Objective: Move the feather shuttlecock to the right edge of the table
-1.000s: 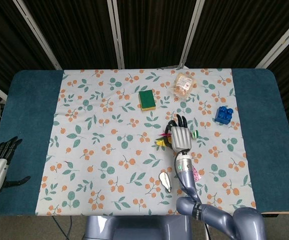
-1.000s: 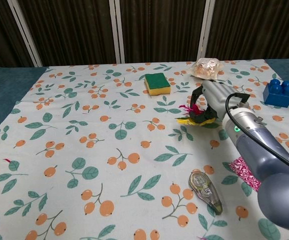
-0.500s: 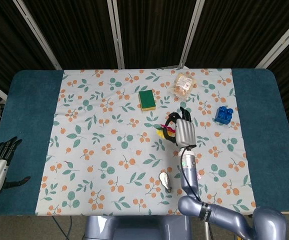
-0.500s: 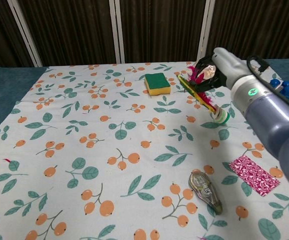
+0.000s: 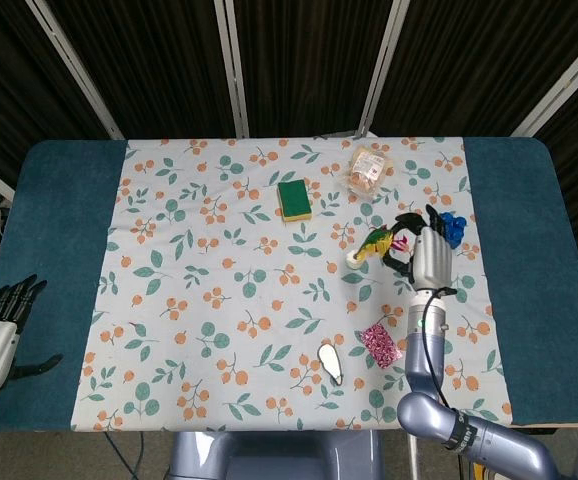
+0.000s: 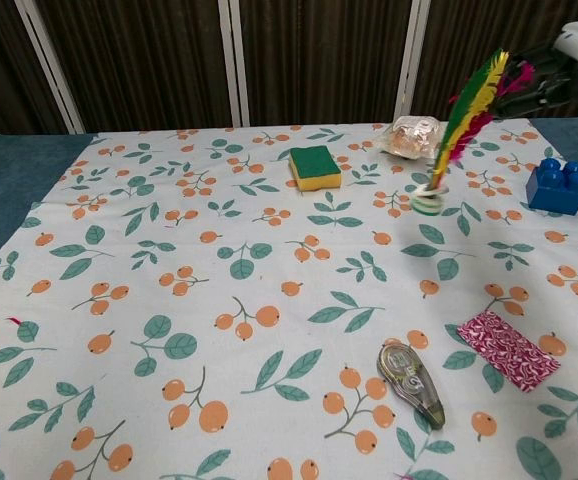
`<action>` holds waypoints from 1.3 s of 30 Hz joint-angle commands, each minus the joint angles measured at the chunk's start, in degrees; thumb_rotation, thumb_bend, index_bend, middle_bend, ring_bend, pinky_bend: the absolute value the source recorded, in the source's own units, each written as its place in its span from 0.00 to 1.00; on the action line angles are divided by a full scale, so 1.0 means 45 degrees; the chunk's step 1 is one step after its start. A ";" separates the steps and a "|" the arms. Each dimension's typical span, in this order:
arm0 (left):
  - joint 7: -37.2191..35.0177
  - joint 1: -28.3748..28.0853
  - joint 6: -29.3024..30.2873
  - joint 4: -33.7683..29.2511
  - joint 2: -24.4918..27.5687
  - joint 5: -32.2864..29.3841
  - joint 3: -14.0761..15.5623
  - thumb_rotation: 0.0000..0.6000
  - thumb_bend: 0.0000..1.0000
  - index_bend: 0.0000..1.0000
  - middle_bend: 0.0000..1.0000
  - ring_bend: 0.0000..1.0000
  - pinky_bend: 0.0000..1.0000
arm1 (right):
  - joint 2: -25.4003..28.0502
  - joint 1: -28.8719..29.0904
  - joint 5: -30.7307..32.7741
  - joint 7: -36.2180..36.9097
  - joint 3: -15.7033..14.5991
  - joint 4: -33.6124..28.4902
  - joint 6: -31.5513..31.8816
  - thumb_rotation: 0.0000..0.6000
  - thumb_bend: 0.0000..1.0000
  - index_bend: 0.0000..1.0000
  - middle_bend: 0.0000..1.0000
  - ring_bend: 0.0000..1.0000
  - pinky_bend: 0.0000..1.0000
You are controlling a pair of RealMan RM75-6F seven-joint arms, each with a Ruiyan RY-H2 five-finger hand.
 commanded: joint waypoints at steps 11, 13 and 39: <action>0.0400 -0.0168 -0.0162 0.0090 -0.0282 0.0241 0.0052 1.00 0.08 0.00 0.00 0.00 0.00 | 0.1907 -0.1651 0.0431 0.1045 -0.0203 -0.1818 0.0814 1.00 0.42 0.66 0.30 0.00 0.00; 0.0461 -0.0207 -0.0190 0.0147 -0.0352 0.0290 0.0054 1.00 0.08 0.00 0.00 0.00 0.00 | 0.2092 -0.1838 0.0530 0.1262 -0.0251 -0.1853 0.0822 1.00 0.42 0.66 0.30 0.00 0.00; 0.0190 -0.0424 -0.0202 0.0251 -0.0479 0.0536 0.0050 1.00 0.08 0.00 0.00 0.00 0.00 | 0.2250 -0.2904 0.0439 0.2704 -0.2014 -0.0878 0.0959 1.00 0.42 0.66 0.30 0.00 0.00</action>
